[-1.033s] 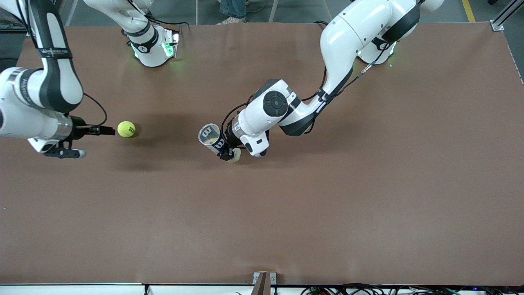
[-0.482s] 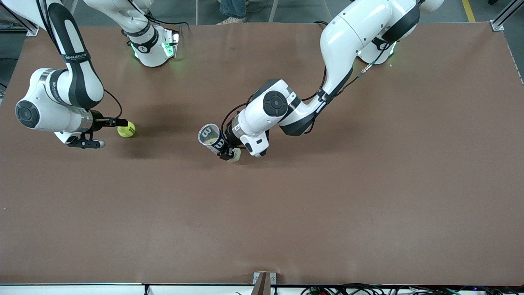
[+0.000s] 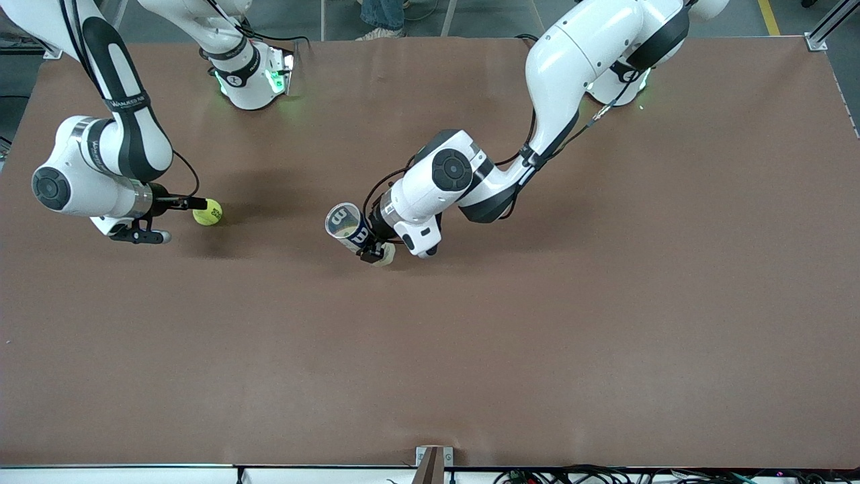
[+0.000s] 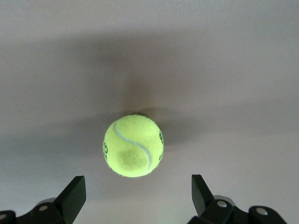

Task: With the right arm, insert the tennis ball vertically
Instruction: 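Grasp the second tennis ball with the right gripper and lift it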

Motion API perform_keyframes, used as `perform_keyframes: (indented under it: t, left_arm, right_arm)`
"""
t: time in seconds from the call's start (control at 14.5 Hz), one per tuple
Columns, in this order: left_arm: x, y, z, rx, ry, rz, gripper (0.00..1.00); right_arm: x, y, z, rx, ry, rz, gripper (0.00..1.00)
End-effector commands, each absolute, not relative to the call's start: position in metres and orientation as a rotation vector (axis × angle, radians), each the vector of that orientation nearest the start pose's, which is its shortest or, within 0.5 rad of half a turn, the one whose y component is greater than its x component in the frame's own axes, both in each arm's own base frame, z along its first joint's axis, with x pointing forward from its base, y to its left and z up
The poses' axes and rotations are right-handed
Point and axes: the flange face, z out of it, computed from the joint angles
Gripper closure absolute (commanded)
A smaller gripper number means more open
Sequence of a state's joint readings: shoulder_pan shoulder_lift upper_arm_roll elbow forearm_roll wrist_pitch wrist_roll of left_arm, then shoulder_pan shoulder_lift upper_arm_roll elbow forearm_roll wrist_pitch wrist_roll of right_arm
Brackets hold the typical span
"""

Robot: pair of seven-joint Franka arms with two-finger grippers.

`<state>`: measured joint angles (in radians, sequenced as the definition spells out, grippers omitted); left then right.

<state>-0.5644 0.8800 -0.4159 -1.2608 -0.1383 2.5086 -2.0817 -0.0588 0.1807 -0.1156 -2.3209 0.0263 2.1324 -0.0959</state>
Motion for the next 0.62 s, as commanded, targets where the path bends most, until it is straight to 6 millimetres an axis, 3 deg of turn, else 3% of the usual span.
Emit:
perform_keyframes:
  t: [0.0,0.21,0.41,0.55]
  left_arm:
    - [0.520,-0.595,0.305,-2.688,-2.280,0.697,0.26]
    - [0.520,-0.594,0.305,-2.688,-2.280,0.696,0.25]
    - [0.521,-0.593,0.303,-2.686,-2.281,0.694,0.25]
    - [0.521,-0.593,0.303,-2.688,-2.279,0.693,0.25]
  right_arm:
    - [0.465,-0.080,0.220,-3.057,0.123,0.551,0.00]
    - [0.466,-0.076,0.201,-3.066,0.107,0.544,0.00]
    - [0.467,-0.075,0.196,-3.068,0.102,0.542,0.00]
    - [0.463,-0.074,0.190,-3.066,0.105,0.556,0.08]
